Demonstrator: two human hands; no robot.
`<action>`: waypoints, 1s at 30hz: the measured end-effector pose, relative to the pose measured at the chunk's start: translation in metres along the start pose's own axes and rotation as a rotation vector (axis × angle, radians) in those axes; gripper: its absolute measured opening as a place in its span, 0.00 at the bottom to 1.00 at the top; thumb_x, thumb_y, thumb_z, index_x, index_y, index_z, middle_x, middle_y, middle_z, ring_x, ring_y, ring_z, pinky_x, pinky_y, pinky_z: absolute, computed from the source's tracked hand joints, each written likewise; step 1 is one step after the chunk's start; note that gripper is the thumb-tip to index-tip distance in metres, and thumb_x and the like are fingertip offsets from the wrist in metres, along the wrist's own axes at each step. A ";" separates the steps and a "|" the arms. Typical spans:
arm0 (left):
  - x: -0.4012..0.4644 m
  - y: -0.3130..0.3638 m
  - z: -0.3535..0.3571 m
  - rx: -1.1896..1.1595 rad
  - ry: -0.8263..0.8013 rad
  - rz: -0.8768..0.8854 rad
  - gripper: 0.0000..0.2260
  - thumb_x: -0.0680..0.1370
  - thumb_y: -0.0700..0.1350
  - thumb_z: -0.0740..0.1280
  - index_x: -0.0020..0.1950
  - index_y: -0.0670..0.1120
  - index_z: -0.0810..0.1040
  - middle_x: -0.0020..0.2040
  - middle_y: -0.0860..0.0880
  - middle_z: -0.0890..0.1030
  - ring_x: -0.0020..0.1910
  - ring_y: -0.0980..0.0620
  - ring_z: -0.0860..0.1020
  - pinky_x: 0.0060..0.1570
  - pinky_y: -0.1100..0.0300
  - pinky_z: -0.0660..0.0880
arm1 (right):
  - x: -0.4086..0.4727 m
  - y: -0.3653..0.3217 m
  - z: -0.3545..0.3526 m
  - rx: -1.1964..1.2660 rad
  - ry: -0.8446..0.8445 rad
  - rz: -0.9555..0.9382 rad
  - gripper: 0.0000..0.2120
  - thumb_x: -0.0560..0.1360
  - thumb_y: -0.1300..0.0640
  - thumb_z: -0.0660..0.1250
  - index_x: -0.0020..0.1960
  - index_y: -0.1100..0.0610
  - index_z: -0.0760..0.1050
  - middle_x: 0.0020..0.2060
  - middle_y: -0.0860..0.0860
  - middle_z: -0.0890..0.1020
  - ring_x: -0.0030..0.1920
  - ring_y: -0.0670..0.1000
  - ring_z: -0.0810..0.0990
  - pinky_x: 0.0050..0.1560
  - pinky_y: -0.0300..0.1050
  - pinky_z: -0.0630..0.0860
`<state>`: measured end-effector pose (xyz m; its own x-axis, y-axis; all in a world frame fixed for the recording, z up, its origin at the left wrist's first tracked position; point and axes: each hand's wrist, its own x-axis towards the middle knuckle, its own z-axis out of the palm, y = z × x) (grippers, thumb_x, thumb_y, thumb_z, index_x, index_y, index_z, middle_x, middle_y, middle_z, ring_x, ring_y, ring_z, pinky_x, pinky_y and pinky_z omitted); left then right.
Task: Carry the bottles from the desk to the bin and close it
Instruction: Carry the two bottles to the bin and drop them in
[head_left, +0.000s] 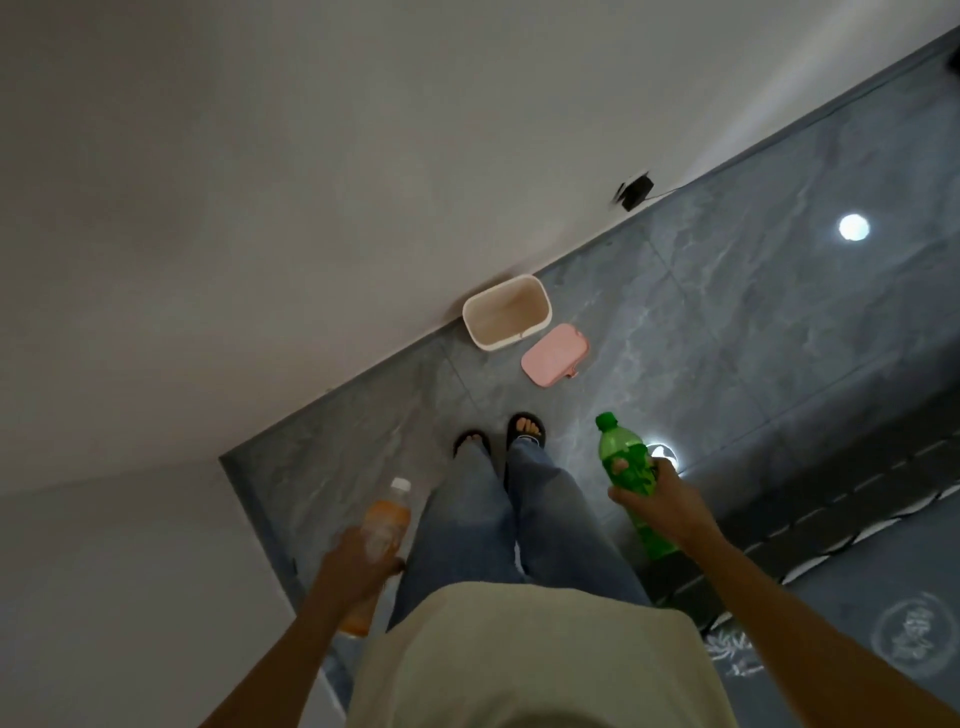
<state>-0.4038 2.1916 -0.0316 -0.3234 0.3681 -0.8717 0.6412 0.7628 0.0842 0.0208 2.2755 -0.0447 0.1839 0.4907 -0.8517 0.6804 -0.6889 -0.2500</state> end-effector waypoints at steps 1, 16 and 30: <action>0.003 0.001 -0.002 0.037 -0.021 -0.025 0.37 0.72 0.54 0.78 0.74 0.41 0.67 0.67 0.40 0.76 0.62 0.40 0.78 0.60 0.49 0.76 | 0.009 -0.014 -0.005 0.003 0.001 -0.018 0.40 0.68 0.38 0.76 0.71 0.55 0.64 0.51 0.51 0.76 0.50 0.54 0.77 0.54 0.53 0.76; 0.240 0.202 0.014 -0.071 -0.033 0.200 0.27 0.71 0.57 0.75 0.65 0.51 0.70 0.54 0.48 0.80 0.48 0.48 0.80 0.41 0.56 0.73 | 0.252 -0.161 0.066 0.548 0.103 0.042 0.31 0.69 0.41 0.76 0.65 0.51 0.70 0.54 0.54 0.82 0.51 0.56 0.83 0.51 0.52 0.79; 0.531 0.315 0.061 -0.120 0.240 0.525 0.25 0.63 0.65 0.74 0.57 0.62 0.72 0.42 0.64 0.80 0.36 0.74 0.76 0.33 0.69 0.68 | 0.530 -0.235 0.207 1.383 0.079 0.183 0.31 0.72 0.48 0.71 0.72 0.50 0.64 0.59 0.55 0.81 0.56 0.58 0.82 0.61 0.58 0.79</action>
<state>-0.3312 2.5943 -0.4971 -0.1411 0.8122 -0.5660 0.6797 0.4952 0.5411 -0.1888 2.5873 -0.5331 0.2637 0.3344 -0.9048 -0.5920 -0.6845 -0.4255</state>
